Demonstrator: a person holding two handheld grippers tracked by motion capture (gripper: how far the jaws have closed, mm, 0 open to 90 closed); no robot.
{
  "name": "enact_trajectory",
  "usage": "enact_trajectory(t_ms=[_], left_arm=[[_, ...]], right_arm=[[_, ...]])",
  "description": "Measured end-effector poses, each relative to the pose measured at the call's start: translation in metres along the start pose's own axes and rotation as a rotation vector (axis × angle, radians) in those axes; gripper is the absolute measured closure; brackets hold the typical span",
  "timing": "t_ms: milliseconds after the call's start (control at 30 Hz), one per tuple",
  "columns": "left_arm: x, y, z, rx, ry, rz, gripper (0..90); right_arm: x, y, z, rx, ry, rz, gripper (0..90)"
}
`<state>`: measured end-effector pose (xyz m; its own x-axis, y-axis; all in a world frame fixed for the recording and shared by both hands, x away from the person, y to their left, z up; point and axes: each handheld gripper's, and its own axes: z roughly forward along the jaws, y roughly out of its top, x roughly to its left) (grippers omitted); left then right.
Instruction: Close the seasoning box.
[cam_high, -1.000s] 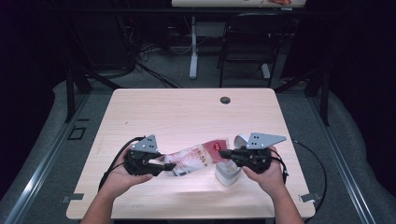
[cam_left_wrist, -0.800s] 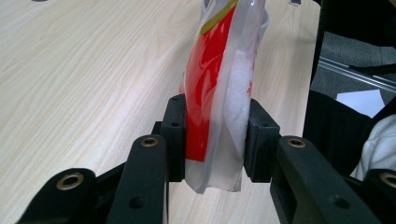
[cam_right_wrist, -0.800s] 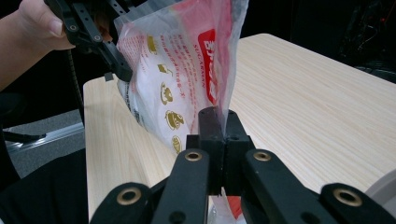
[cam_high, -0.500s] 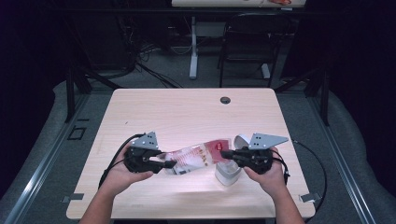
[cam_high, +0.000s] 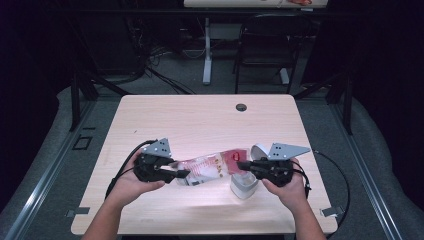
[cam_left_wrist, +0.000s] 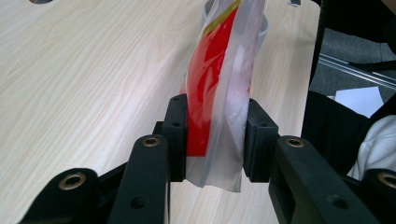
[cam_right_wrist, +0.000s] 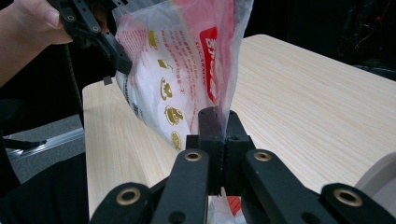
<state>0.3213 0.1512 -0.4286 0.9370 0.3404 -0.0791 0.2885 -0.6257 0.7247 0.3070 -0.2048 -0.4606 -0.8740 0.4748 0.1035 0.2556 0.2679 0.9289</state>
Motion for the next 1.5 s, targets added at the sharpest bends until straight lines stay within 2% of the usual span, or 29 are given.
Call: enact_trajectory(t_ms=[1500], left_arm=[[-0.006,0.042,-0.008,0.123,0.032,0.074,69.1]], right_arm=[[-0.003,-0.006,-0.006,0.006,-0.021,0.019,88.8]])
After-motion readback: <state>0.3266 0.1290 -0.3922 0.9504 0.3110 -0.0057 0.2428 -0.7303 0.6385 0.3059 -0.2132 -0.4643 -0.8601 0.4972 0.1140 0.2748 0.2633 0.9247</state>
